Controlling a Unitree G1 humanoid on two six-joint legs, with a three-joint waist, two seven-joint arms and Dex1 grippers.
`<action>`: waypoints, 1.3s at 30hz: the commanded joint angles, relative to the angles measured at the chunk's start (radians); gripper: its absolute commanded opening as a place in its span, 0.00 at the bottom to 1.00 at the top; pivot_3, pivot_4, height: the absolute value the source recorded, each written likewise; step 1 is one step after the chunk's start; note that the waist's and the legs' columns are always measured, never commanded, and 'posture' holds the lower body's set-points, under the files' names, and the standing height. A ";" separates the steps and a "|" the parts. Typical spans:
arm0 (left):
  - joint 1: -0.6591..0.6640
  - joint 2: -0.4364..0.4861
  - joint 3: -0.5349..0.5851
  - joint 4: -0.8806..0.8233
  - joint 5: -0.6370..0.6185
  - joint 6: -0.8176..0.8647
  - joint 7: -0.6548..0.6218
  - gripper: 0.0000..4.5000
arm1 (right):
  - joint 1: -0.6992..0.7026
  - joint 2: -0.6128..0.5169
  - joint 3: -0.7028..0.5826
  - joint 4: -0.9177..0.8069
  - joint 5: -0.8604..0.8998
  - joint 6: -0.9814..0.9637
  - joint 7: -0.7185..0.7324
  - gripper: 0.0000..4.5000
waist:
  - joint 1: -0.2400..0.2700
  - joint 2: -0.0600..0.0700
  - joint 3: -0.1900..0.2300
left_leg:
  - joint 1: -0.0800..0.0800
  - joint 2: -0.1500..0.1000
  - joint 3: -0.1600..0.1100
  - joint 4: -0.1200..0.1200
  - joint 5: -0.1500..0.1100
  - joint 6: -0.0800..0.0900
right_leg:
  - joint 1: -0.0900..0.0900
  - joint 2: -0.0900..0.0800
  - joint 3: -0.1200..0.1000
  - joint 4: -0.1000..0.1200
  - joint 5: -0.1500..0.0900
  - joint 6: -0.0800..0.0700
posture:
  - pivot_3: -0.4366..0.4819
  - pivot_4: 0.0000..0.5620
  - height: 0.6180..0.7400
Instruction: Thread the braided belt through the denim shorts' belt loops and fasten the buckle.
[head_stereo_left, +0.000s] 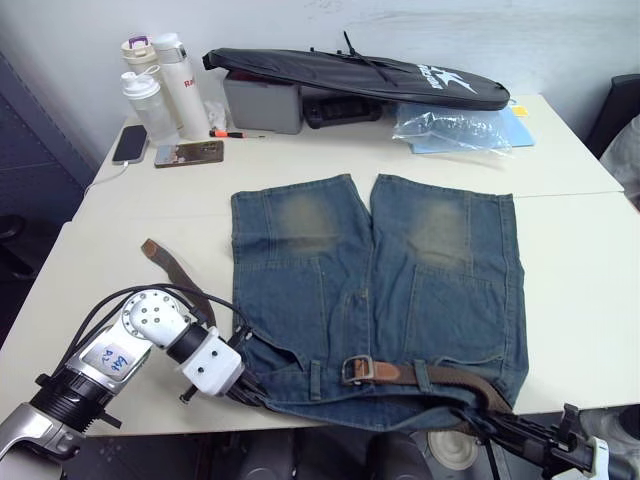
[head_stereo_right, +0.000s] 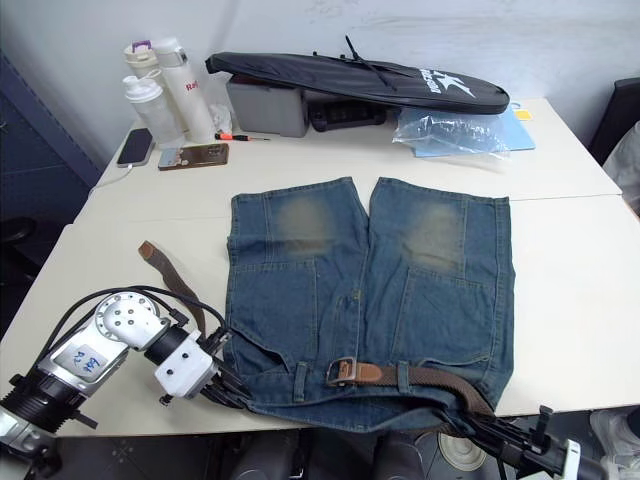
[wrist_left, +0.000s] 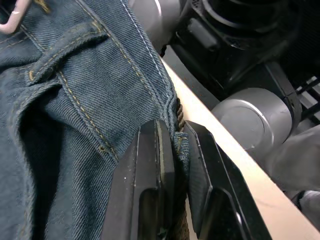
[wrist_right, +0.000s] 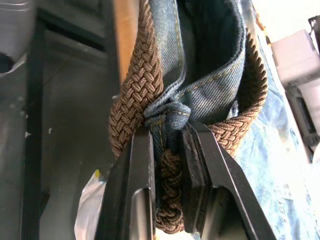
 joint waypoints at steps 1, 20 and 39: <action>0.009 0.051 -0.016 0.057 0.030 -0.008 -0.111 0.03 | 0.014 -0.096 -0.099 0.298 -0.070 -0.095 -0.082 0.35 | 0.001 0.000 -0.001 | 0.000 0.001 0.000 0.003 -0.002 0.001 | 0.000 0.000 0.000 0.002 -0.001 -0.001 | 0.48 0.27 0.28; -0.426 0.425 -0.185 0.022 -0.695 0.868 -0.112 0.99 | 0.036 -0.266 0.109 -0.414 0.189 0.227 -0.247 1.00 | -0.006 -0.004 -0.003 | 0.000 0.018 0.014 0.020 -0.018 -0.008 | -0.005 0.008 0.000 0.023 -0.016 -0.012 | 0.48 0.27 0.28; -0.500 -0.261 -0.015 0.377 -0.054 0.880 0.484 0.99 | -0.667 -0.329 0.429 -0.707 1.085 2.304 -0.359 1.00 | -0.001 0.000 -0.008 | -0.002 0.019 0.015 0.007 -0.015 -0.004 | -0.004 0.017 -0.003 0.008 -0.010 -0.007 | 0.48 0.27 0.28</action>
